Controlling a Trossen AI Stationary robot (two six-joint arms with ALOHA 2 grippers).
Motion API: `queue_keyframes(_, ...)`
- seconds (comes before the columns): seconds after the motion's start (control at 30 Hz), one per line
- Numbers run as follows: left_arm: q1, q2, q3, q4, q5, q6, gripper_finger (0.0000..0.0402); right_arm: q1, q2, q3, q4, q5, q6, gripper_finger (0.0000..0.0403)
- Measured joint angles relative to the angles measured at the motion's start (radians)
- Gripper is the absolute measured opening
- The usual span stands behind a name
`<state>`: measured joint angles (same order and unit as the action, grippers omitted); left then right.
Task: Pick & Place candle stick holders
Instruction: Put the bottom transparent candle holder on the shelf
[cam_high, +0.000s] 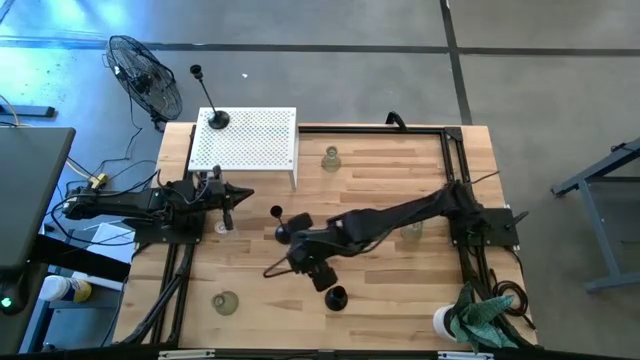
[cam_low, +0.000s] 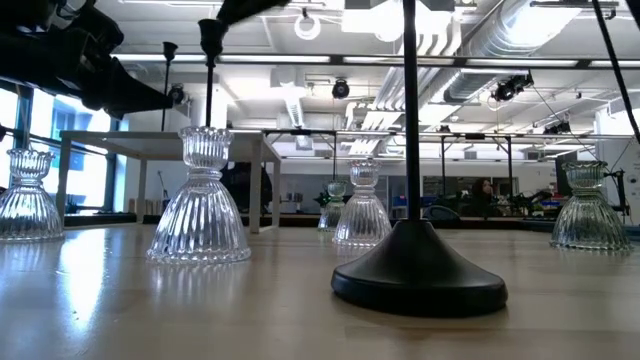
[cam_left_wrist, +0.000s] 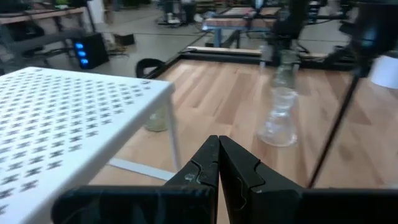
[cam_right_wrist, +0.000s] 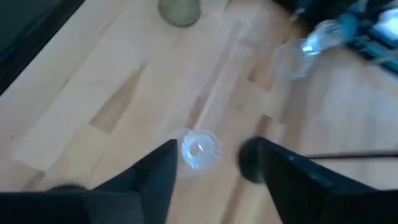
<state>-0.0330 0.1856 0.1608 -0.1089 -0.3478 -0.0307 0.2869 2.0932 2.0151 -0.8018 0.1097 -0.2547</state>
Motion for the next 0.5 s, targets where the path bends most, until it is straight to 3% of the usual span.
queue_keyframes(0.17, 0.000, 0.001, 0.003, -0.034, 0.079, -0.005, 0.0002, 0.019, -0.054, -0.023, -0.034, -0.022, 0.006, 0.0105)
queue_keyframes(0.3, -0.005, 0.025, 0.035, -0.118, 0.116, -0.070, 0.0002, 0.007, -0.127, -0.214, 0.097, -0.026, -0.004, 0.0019)
queue_keyframes(0.5, -0.127, 0.081, 0.058, -0.101, 0.082, -0.079, 0.0001, -0.049, -0.407, -0.662, 0.530, -0.056, -0.006, 0.0022)
